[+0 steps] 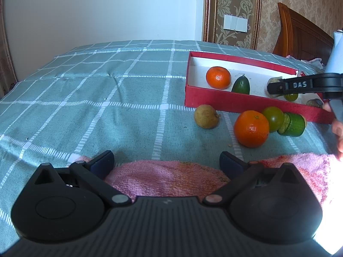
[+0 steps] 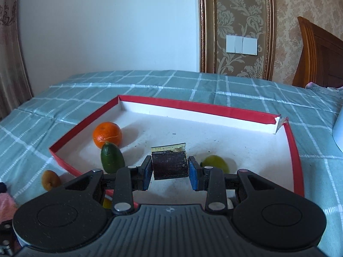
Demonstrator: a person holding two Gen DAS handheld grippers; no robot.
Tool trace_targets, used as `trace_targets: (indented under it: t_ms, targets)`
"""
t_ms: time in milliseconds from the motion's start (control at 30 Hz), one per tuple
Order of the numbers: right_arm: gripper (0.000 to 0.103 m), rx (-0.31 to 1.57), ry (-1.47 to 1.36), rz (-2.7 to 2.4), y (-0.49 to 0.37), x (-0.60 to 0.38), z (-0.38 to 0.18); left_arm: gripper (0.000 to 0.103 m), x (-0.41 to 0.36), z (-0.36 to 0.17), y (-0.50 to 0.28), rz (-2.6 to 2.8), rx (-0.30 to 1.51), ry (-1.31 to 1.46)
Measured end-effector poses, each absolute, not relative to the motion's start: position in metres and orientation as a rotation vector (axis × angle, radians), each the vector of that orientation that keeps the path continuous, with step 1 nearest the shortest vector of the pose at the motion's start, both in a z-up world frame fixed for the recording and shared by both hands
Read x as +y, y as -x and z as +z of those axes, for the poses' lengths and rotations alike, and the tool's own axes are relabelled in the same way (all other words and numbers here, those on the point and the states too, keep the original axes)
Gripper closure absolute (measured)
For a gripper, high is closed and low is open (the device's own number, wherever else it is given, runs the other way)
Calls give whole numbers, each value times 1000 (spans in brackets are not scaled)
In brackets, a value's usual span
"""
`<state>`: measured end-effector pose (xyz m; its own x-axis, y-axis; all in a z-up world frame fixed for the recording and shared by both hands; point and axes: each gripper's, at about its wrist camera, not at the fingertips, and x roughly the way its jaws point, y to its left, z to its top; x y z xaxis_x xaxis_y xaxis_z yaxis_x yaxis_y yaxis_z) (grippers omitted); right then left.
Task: Organize fruits
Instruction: 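Lower the eggplant piece into the red tray and open the right gripper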
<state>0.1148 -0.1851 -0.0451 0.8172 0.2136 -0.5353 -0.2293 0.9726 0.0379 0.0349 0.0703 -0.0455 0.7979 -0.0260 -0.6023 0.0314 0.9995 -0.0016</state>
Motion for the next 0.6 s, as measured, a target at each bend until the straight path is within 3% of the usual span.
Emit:
trace_targets:
  t_ms: [267,367,433,500,600]
  targets:
    - [69,600,17,240,-121,-186,-53,0,70,-45,-35,-30,647,-9]
    - [63,610,-1,256,-121,-188,-55,0,70,-46,-35,-31,646,-9]
    - [53,593,-5,262,-116,-189,-54,0,70,-46,-35,-31,646,-9]
    - [26,559,-9,255,-108,-191,-51,0,70,-46,-35,-30,646,-9]
    - [20,497,-11,227,-91,-195,-48,0,70,-46,-35,-30,646,-9]
